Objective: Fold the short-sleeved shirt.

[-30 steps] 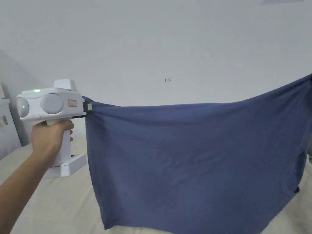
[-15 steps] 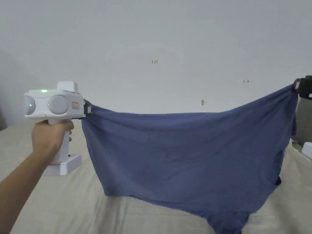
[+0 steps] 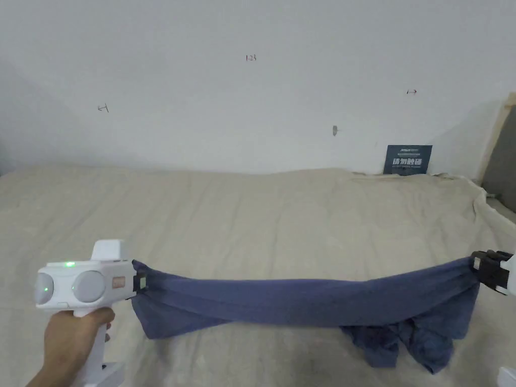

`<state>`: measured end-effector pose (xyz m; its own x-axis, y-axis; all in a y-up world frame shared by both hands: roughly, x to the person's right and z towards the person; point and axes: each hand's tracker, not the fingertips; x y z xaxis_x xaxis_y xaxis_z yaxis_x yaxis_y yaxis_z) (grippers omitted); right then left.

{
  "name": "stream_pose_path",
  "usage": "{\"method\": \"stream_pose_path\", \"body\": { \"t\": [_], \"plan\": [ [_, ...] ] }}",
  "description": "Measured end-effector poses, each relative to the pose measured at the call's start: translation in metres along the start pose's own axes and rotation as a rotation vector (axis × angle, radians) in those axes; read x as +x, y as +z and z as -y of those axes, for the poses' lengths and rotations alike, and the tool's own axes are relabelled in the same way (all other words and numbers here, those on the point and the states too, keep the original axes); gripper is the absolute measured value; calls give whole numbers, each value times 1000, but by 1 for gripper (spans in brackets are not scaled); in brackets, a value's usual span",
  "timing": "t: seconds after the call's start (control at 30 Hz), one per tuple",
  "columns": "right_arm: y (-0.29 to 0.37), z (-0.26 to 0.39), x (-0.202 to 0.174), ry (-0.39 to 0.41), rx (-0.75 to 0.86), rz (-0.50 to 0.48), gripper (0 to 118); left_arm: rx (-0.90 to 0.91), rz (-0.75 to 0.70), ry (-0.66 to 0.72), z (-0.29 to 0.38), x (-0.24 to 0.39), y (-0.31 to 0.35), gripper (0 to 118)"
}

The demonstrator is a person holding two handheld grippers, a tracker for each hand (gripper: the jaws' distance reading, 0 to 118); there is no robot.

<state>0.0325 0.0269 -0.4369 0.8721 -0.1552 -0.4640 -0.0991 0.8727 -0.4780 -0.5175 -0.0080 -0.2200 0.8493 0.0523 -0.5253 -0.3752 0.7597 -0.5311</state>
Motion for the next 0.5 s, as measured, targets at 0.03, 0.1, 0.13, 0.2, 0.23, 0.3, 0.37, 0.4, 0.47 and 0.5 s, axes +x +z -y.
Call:
{"method": "stream_pose_path", "body": {
  "t": [0.03, 0.1, 0.13, 0.2, 0.23, 0.3, 0.37, 0.4, 0.47, 0.5],
  "plan": [
    [6, 15, 1, -14, -13, -7, 0, -5, 4, 1, 15, -3, 7, 0],
    [25, 50, 4, -53, -53, -17, 0, -51, 8, 5, 51, -11, 16, 0],
    [36, 68, 5, -69, -60, -19, 0, -80, 3, 5, 69, -14, 21, 0],
    [56, 99, 4, -100, -79, -21, 0, -113, 2, 18, 100, -9, 49, 0],
    [68, 111, 6, -112, -87, -22, 0, -136, 1, 27, 114, -11, 55, 0],
    [93, 140, 4, -146, -98, -20, 0, -163, -1, 44, 143, -24, 59, 0],
    [118, 162, 4, -161, -104, -22, 0, -183, -12, 55, 165, -28, 71, 0],
    [130, 172, 3, -167, -108, -23, 0, -189, -16, 61, 176, -30, 78, 0],
    [152, 188, 3, -176, -118, -31, 0, -203, -21, 74, 191, -33, 93, 0],
    [164, 196, 3, -180, -123, -32, 0, -206, -19, 80, 199, -35, 101, 0]
  ]
}}
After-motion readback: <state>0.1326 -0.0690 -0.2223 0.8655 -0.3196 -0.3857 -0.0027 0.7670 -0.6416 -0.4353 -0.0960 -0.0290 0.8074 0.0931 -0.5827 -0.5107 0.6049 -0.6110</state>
